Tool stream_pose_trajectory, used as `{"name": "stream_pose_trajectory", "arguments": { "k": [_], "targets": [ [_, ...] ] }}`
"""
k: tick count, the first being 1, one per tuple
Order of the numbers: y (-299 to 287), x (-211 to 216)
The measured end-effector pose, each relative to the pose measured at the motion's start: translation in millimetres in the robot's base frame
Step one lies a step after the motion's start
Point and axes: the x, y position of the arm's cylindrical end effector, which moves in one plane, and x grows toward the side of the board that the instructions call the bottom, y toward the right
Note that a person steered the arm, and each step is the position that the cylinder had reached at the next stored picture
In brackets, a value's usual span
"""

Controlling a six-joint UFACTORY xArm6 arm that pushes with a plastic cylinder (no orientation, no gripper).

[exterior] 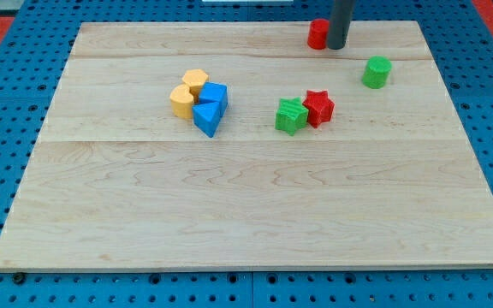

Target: Move the red circle into the yellow blocks

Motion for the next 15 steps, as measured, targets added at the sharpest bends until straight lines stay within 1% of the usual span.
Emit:
{"name": "stream_pose_trajectory", "arguments": {
  "k": [1,2,3,4,5,6,7,8,9,10,11,12,13,14,15],
  "targets": [
    [30.4,-29.2],
    [-61.2,-17.1],
    [-159.1,-14.6],
    [-211.0,-17.1],
    [-241.6,-30.9],
    [-267.5,-5.9],
    [-236.1,-2.6],
    [-228.6,-29.5],
    [-190.2,-32.3],
    [-210.0,-14.4],
    [-212.0,-3.1],
    [-222.6,19.9],
    [-211.2,24.5],
    [-167.8,27.2],
    [-128.9,52.4]
  ]
}}
